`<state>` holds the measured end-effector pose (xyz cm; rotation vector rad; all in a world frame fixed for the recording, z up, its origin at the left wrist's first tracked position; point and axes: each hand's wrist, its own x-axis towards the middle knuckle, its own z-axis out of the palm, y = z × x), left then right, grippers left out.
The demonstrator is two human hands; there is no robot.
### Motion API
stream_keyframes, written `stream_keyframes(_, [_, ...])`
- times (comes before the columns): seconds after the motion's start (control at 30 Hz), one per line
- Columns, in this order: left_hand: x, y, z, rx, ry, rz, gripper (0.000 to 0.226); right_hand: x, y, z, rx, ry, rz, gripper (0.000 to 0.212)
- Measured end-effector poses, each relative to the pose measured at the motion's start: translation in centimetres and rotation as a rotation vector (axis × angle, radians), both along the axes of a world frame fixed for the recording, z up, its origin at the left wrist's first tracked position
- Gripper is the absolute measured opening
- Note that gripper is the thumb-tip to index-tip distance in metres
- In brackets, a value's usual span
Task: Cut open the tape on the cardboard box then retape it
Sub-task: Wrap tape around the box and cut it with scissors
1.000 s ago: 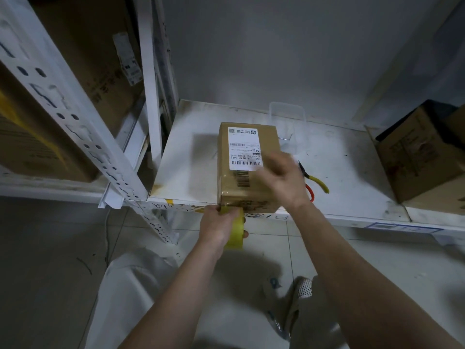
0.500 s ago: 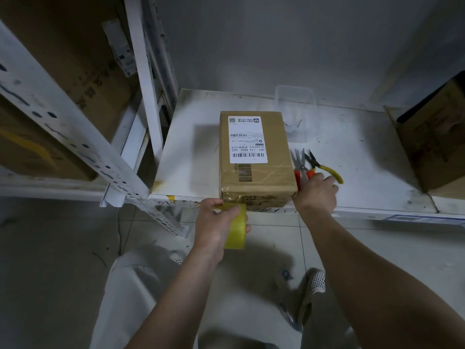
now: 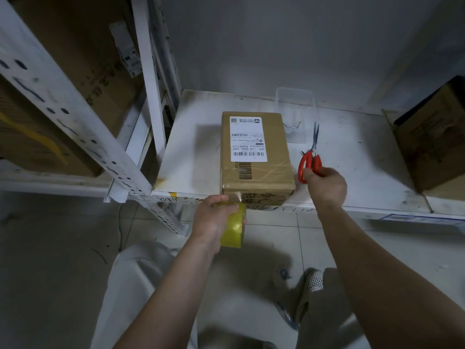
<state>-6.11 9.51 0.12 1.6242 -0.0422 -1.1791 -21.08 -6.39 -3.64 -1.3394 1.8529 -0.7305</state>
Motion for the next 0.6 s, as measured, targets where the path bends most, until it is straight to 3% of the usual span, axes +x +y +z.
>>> stream_keyframes(0.1, [-0.2,0.0,0.1,0.005,0.011,-0.013,0.027,-0.4,0.3,2.2,-0.004,-0.450,0.019,0.025])
stream_keyframes(0.23, [-0.4,0.1,0.6,0.020,0.018,-0.014,0.025,-1.3,1.4,4.9,0.053,-0.621,0.430,0.028])
stream_keyframes(0.4, [-0.1,0.1,1.3,0.021,0.019,-0.001,0.030,-3.4,2.3,7.3,0.393,-0.315,0.986,0.051])
stream_keyframes(0.5, [-0.1,0.3,1.9,0.039,-0.023,-0.054,0.026,-4.1,2.5,8.3,0.616,-0.006,1.093,0.055])
stream_keyframes(0.6, [0.1,0.5,1.8,0.048,-0.084,-0.063,0.012,-3.2,3.1,8.2,0.690,0.243,1.064,0.052])
